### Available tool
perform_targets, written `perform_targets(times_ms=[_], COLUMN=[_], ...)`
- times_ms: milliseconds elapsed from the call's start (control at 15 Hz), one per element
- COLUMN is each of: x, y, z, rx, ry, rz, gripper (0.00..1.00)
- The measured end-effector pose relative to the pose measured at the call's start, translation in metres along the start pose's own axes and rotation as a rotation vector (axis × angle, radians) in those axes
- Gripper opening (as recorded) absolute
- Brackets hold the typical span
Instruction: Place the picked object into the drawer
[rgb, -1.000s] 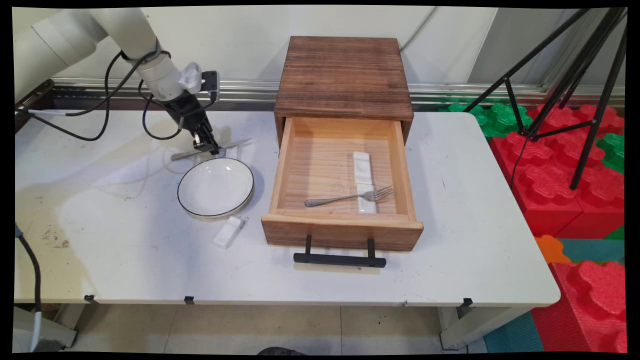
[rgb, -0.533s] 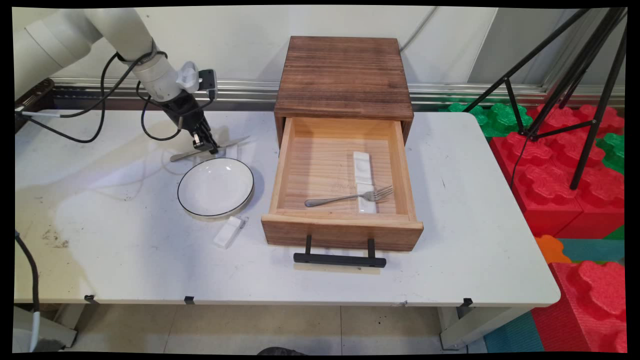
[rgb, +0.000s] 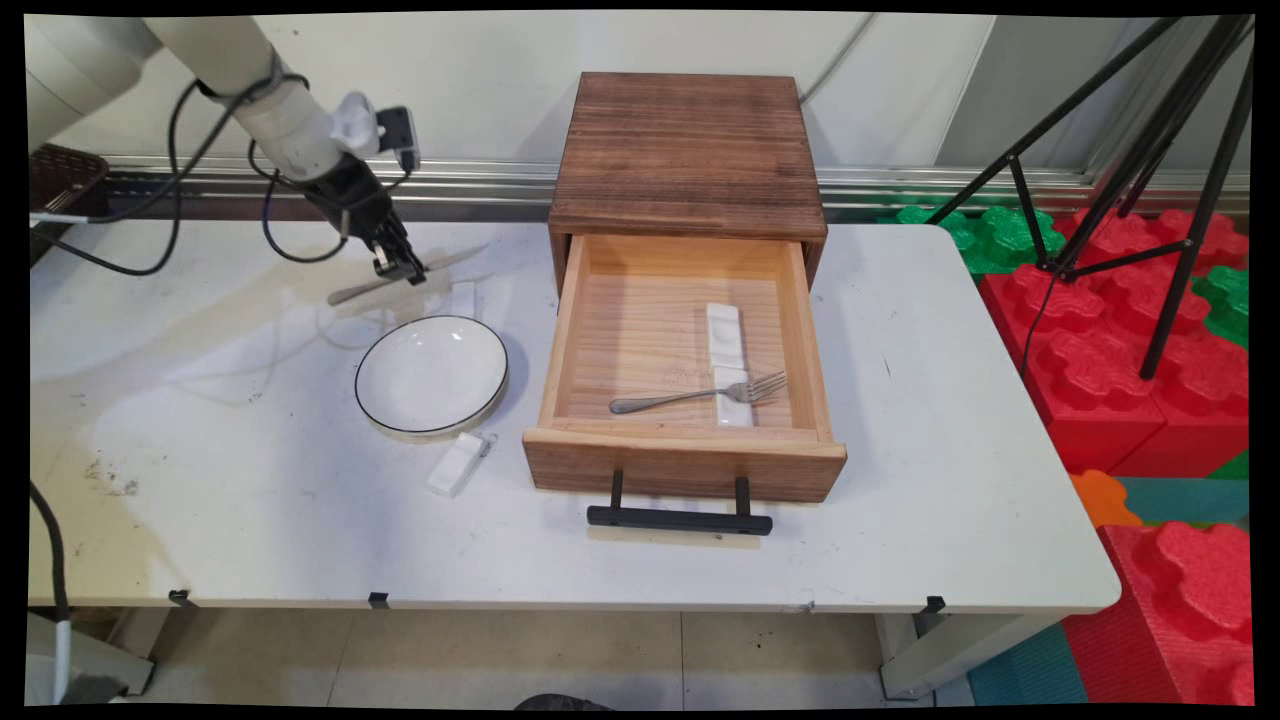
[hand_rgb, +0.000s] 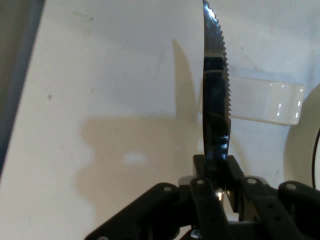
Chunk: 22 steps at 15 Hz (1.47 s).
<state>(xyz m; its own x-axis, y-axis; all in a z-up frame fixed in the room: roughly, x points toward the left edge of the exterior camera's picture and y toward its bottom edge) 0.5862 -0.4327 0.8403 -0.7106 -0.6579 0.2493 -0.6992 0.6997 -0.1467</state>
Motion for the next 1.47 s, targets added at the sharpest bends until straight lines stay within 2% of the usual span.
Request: perform_targets(times_ms=[267,733,1000,1467], x=[0.005,0.037,0.058,0.103], y=[0.006,0.031,0.05,0.097], z=[-0.037,-0.106,-0.129,-0.153], rx=[0.041,0.111,0.115,0.062], ry=[0.02,0.087,0.125,0.204], rz=[-0.01,0.008,0.036,0.13], gripper=[0.0,0.0,0.0,0.0])
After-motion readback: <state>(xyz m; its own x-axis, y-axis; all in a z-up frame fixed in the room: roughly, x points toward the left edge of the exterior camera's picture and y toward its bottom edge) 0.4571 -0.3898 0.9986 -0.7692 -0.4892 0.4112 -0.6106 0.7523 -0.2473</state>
